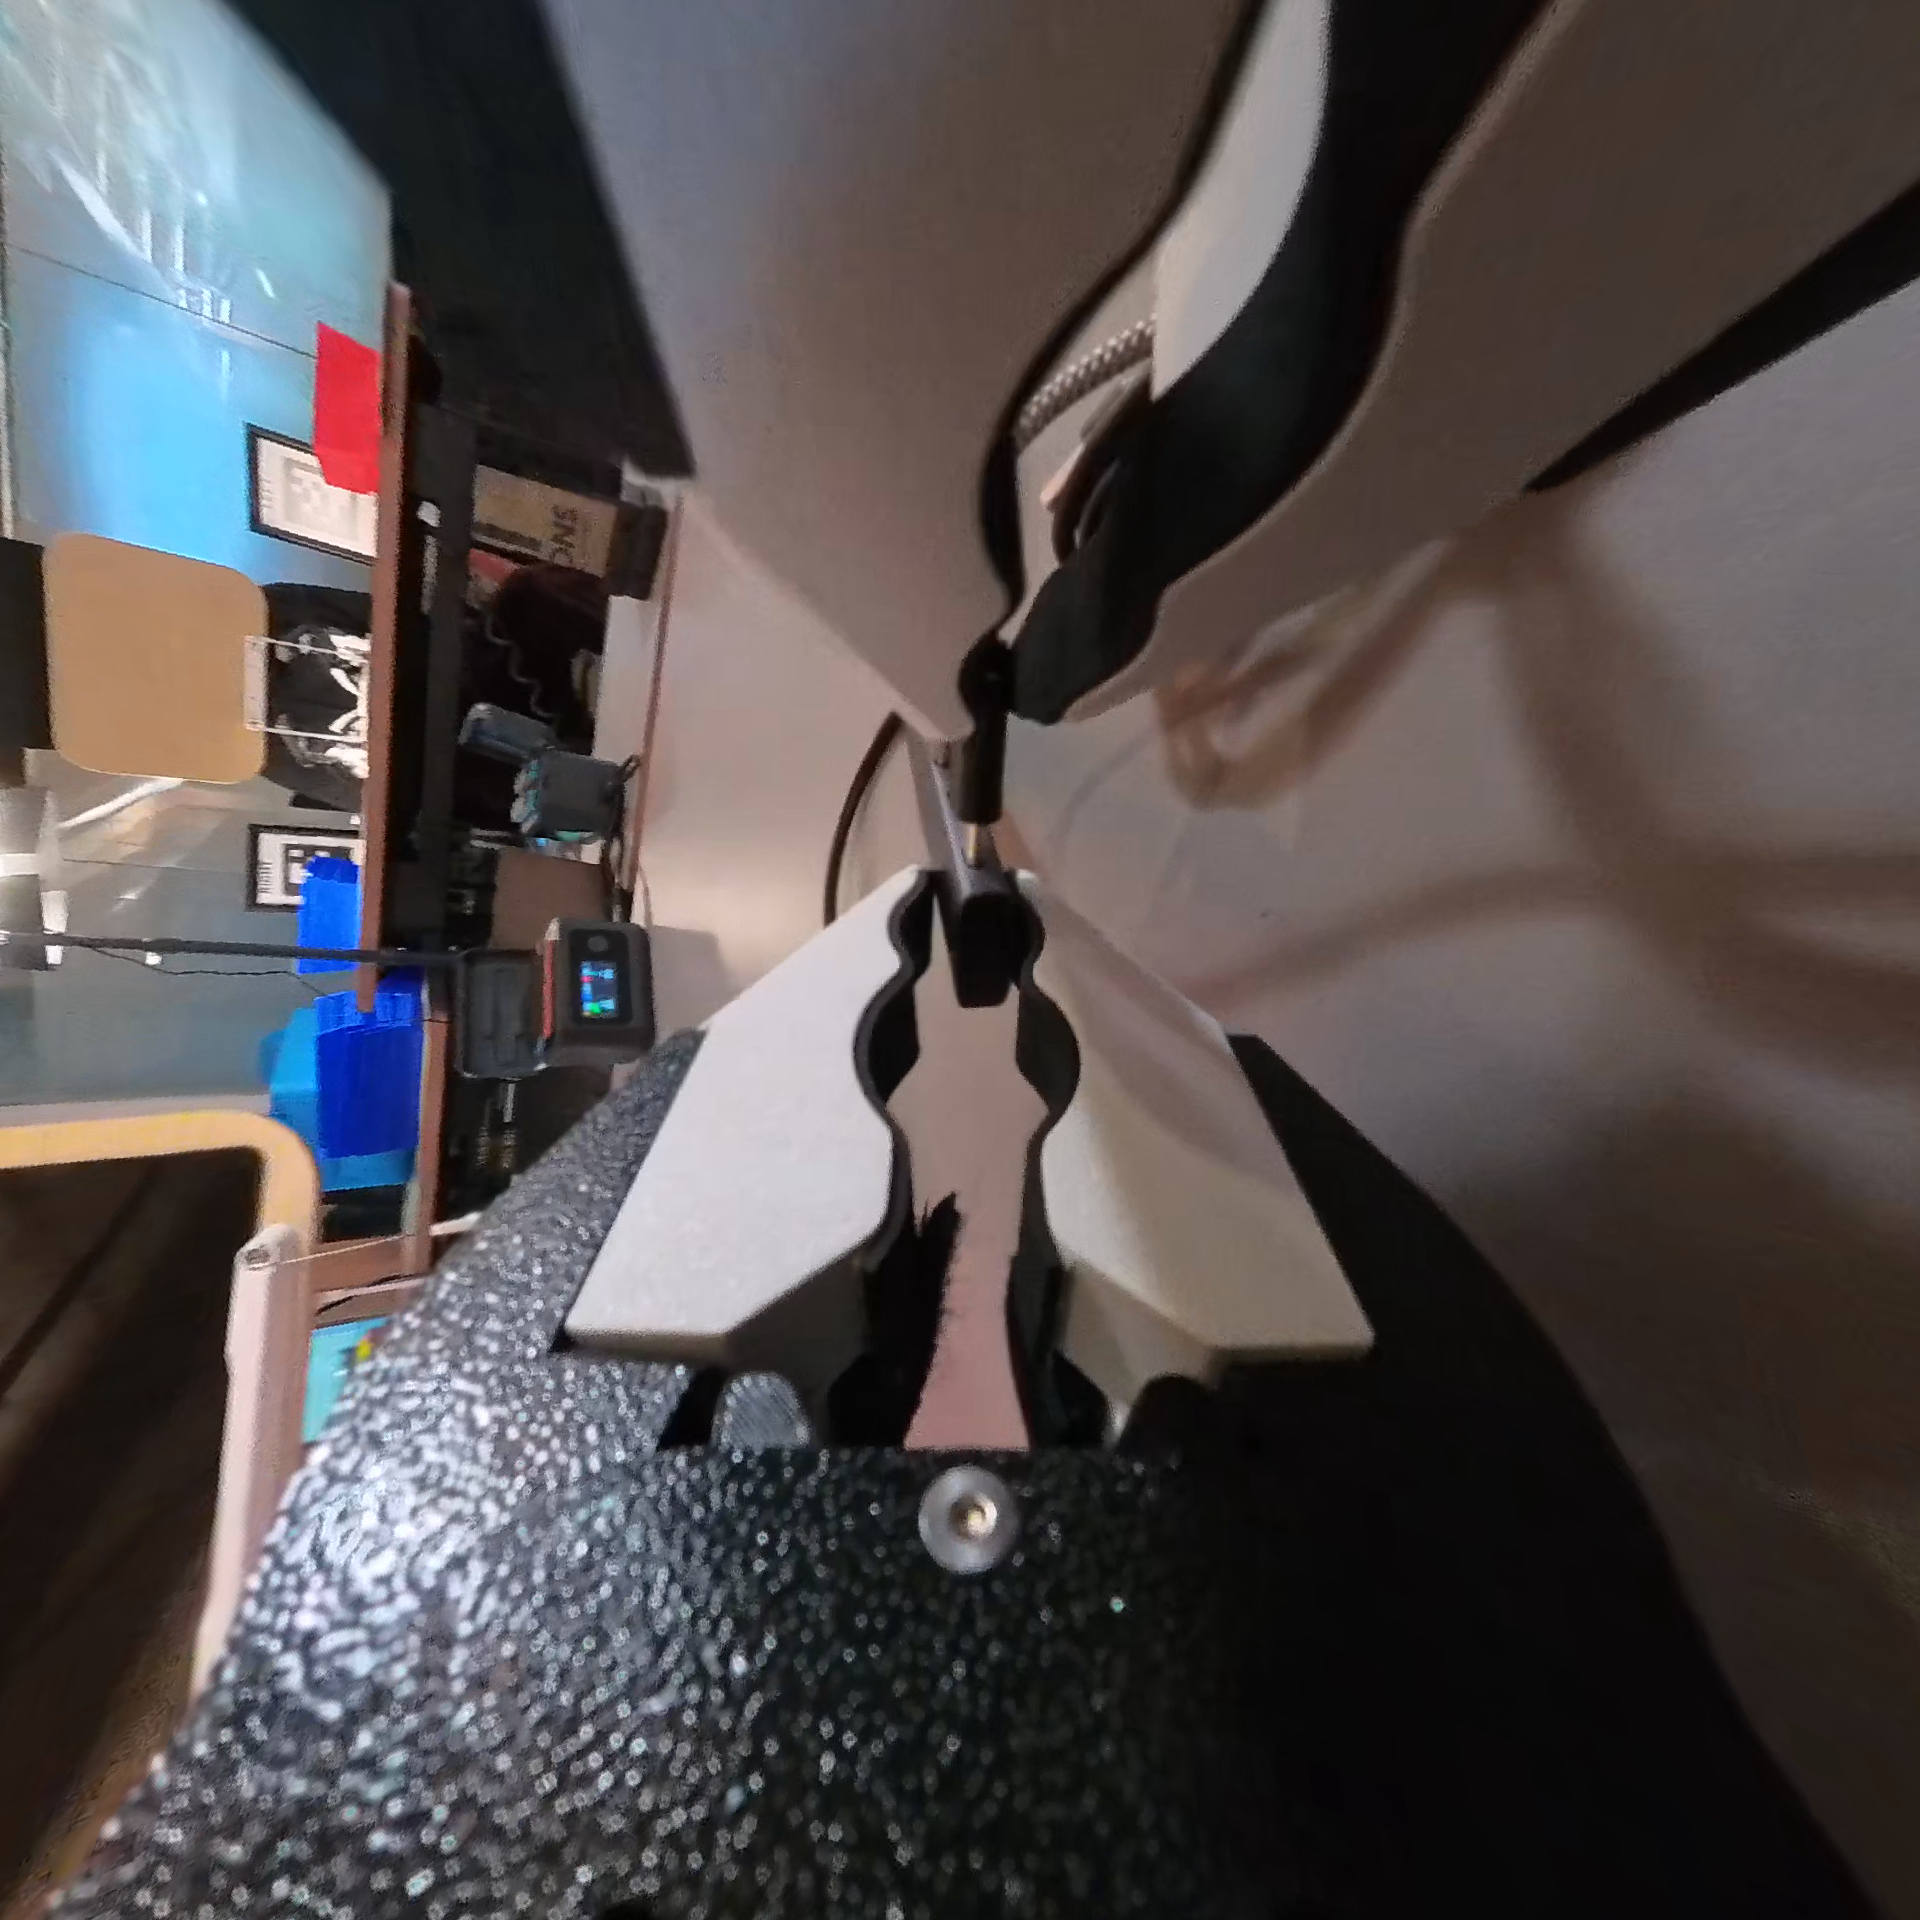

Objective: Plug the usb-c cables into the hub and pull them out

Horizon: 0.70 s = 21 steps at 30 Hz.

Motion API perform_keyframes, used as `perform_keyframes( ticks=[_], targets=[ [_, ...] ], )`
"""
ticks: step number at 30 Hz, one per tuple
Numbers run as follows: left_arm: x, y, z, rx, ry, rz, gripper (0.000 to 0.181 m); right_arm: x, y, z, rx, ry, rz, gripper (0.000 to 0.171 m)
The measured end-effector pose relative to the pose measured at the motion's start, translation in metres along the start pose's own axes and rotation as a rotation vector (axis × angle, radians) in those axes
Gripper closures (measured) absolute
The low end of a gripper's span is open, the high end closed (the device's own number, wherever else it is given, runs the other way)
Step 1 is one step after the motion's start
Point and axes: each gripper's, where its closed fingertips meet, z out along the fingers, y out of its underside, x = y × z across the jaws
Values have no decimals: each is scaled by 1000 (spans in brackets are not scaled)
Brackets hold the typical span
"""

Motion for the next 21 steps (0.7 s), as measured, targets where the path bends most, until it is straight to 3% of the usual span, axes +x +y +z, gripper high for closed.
perform_keyframes(
  ticks=[1,12,14,21],
  targets=[
    [2,1,0,3,18,-17,170,-1,0,1,2,-1,-3,165],
    [16,7,-3,131,126,-68,150,-8,15,8,-6,-26,48,165],
    [18,7,-6,182,112,-16,156,-10,21,10,-9,-38,73,165],
    [28,2,-13,276,83,157,149,-20,32,18,-2,-44,113,165]
  ],
)
